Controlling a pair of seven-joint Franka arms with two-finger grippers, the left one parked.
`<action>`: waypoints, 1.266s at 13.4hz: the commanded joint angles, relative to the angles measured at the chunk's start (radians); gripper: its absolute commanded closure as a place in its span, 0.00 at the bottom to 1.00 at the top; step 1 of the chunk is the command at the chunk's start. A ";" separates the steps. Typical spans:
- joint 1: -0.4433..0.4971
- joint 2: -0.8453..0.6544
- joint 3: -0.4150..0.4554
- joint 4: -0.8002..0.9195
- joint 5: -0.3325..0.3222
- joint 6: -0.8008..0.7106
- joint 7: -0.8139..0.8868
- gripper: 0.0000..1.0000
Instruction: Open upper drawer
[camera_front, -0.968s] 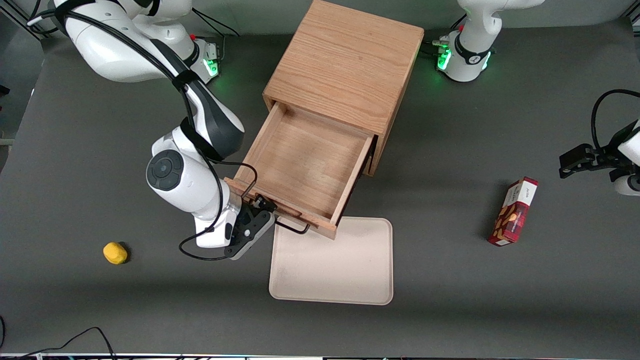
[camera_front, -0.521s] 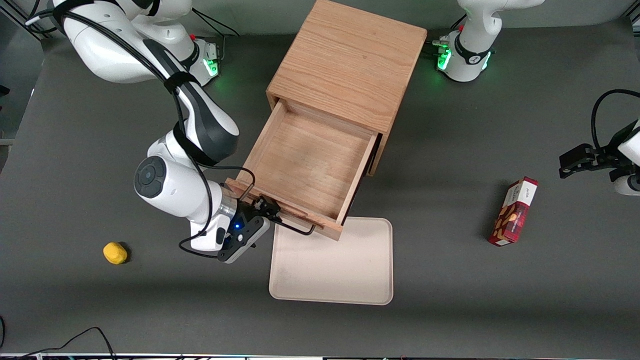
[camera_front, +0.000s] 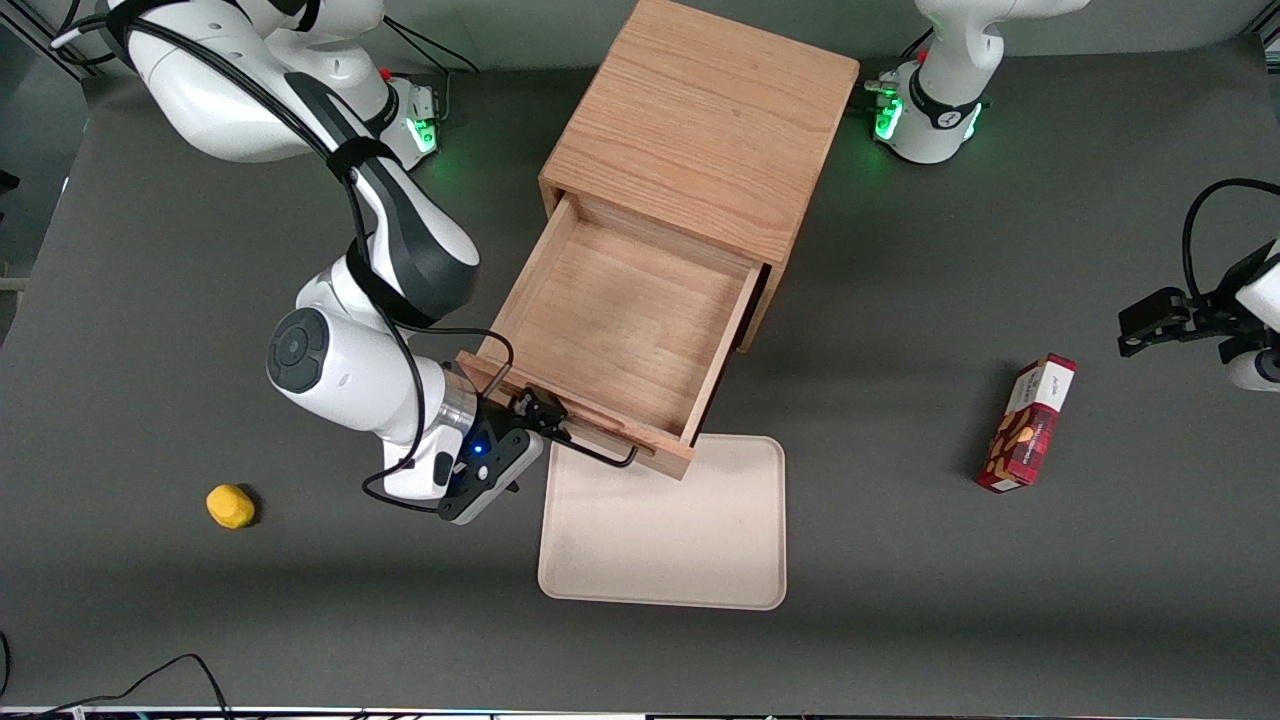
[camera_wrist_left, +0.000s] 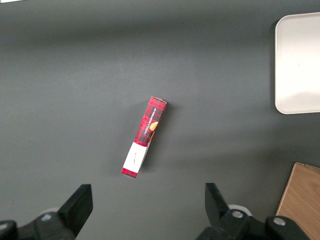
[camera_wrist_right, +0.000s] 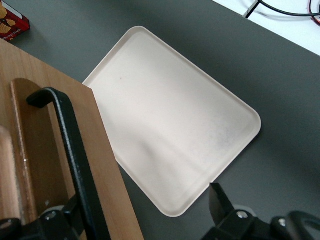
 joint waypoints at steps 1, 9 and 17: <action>0.006 -0.009 -0.019 0.047 0.034 0.008 -0.027 0.00; 0.006 -0.005 -0.017 0.058 -0.125 -0.135 -0.031 0.00; -0.042 -0.093 -0.015 0.096 -0.106 -0.273 -0.039 0.00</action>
